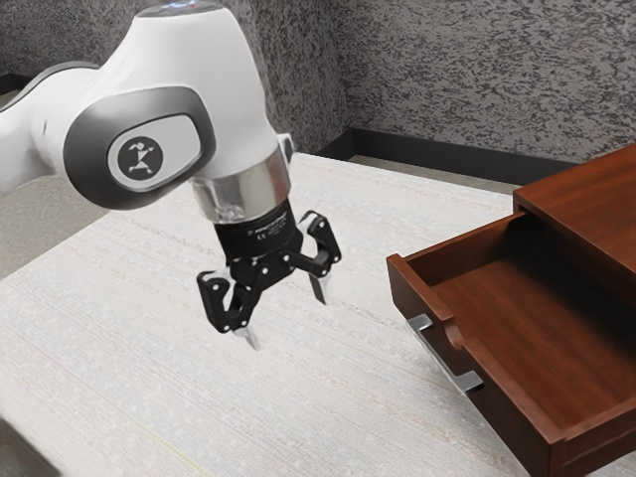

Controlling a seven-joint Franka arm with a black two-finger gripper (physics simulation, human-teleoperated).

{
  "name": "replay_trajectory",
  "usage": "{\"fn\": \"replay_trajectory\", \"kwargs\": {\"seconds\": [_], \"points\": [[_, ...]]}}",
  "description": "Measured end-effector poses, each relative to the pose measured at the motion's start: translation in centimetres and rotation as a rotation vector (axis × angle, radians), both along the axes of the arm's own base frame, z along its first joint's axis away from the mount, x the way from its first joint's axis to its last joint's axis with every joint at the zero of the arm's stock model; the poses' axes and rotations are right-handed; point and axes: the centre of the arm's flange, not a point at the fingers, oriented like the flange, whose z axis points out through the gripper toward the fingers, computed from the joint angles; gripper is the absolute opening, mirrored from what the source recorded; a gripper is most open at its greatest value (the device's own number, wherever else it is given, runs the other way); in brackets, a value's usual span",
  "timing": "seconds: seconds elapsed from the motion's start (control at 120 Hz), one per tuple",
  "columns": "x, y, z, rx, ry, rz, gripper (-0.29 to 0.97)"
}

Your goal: Pull the drawer handle with one arm to open the drawer

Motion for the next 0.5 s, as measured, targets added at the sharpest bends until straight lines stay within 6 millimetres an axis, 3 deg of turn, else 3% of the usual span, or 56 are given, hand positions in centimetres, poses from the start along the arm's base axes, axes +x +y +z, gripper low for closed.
{"fn": "replay_trajectory", "kwargs": {"seconds": [0.5], "points": [[-0.31, 0.19, 0.16, 0.0, 0.006, 0.034, 0.68]]}}
